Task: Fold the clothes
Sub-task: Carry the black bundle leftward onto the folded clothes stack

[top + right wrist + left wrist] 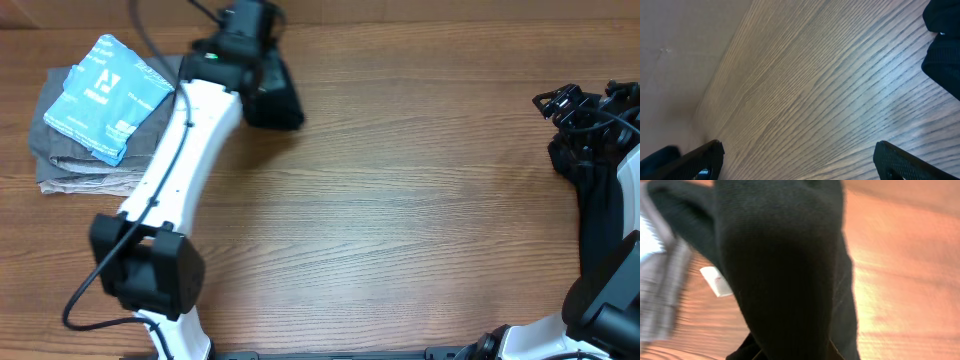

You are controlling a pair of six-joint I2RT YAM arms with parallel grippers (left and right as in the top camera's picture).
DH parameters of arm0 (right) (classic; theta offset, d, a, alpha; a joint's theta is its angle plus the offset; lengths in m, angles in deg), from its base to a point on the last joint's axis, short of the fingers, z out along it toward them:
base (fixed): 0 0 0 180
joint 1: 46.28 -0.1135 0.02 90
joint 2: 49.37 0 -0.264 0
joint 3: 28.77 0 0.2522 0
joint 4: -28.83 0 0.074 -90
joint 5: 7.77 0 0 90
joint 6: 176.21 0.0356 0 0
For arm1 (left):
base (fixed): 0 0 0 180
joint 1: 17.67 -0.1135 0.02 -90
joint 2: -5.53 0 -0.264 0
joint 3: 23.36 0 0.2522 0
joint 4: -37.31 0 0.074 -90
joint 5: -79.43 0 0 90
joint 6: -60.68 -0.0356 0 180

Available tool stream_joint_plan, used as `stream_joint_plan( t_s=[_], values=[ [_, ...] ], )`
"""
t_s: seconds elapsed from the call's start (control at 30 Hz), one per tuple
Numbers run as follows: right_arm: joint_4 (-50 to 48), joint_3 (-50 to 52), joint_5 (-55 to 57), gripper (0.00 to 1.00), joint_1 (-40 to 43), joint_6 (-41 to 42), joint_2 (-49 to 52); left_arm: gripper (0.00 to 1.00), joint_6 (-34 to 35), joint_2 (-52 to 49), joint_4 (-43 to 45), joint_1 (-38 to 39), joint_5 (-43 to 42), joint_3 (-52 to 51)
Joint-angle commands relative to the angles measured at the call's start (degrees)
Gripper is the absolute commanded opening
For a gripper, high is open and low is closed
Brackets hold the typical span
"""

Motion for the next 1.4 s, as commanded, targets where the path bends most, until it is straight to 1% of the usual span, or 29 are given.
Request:
stream_joint_plan(
  t_s=[0.0, 0.13, 0.2, 0.27, 0.37, 0.47, 0.67, 0.87, 1.1, 1.37],
  values=[
    [-0.31, -0.26, -0.28, 1.00, 0.00, 0.07, -0.15, 0.04, -2.03, 5.55, 1.14, -6.56, 2.19, 0.52],
    [-0.31, -0.26, -0.28, 1.00, 0.00, 0.07, -0.15, 0.04, -2.03, 8.66, 2.29, -14.27, 0.92, 0.52],
    [-0.31, -0.26, -0.28, 1.00, 0.00, 0.07, -0.15, 0.04, -2.01, 9.75, 4.22, -18.18, -0.79, 0.52],
    [-0.31, -0.26, -0.28, 1.00, 0.00, 0.07, -0.15, 0.04, -2.03, 10.01, 8.15, -22.58, -7.41, 0.52],
    [-0.31, -0.26, -0.28, 1.00, 0.00, 0.07, -0.15, 0.04, -1.92, 9.68, 12.52, -26.97, -16.24, 0.52],
    [-0.31, -0.26, -0.28, 1.00, 0.00, 0.07, -0.15, 0.04, -1.77, 8.94, 16.17, -29.88, -20.09, 0.50],
    [-0.31, -0.26, -0.28, 1.00, 0.00, 0.07, -0.15, 0.04, -0.66, 5.92, 19.67, -33.51, -19.63, 0.50],
    [-0.31, -0.26, -0.28, 1.00, 0.00, 0.07, -0.15, 0.04, -0.68, 2.16, 21.53, -35.39, -19.65, 0.50],
    [-0.31, -0.26, -0.28, 1.00, 0.00, 0.07, -0.15, 0.04, 1.33, -0.48, 22.05, -36.98, -19.58, 0.48],
    [-0.31, -0.26, -0.28, 1.00, 0.00, 0.07, -0.15, 0.04, 1.42, -2.78, 21.05, -38.10, -19.54, 0.44]
  ],
)
